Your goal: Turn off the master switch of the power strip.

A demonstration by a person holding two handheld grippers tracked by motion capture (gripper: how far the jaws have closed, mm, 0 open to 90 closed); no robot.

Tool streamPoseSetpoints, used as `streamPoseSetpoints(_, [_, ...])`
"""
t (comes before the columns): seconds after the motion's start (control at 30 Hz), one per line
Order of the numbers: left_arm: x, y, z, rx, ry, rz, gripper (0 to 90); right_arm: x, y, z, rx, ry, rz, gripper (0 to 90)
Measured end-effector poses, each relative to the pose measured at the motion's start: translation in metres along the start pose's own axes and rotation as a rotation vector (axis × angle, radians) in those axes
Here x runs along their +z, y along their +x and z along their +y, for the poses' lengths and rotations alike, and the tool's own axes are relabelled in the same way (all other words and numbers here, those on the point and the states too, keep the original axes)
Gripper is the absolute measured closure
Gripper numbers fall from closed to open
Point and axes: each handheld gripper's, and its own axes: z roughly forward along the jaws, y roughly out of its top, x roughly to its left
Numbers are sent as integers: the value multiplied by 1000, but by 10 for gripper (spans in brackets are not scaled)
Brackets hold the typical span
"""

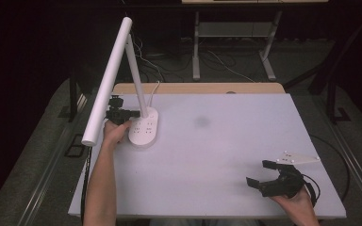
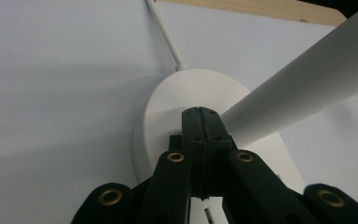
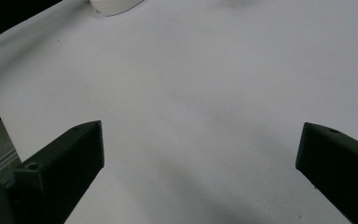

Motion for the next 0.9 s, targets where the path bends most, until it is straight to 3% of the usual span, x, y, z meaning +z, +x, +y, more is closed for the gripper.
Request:
streamPoseSetpoints(0.2, [-2, 3, -2, -15, -4, -9, 900, 0, 0, 0, -5, 0, 3, 2])
streamPoseSetpoints(0.23, [-3, 4, -2, -14, -9, 1, 900, 0, 0, 0, -3, -1, 2, 2])
streamPoseSetpoints(0.3, [-6, 4, -1, 5, -24, 81, 900, 0, 0, 0, -6, -1, 1, 3])
streamPoseSetpoints(0.43, [-6, 3, 0, -1, -16, 80, 900, 0, 0, 0, -6, 0, 4, 2])
streamPoseSetpoints(0.47, [-6, 3, 0, 14, -11, 84, 900, 0, 0, 0, -6, 2, 5, 2])
streamPoseSetpoints(0.6, [-9, 5, 0, 16, 8, 42, 900, 1, -2, 0, 5, 2, -1, 2])
streamPoseSetpoints(0.77, [-15, -1, 6, 14, -57, -6, 900, 4, -1, 0, -3, 9, -2, 2])
streamPoseSetpoints(0.9, [-12, -4, 6, 45, -13, 20, 900, 3, 0, 0, -7, 7, 1, 2])
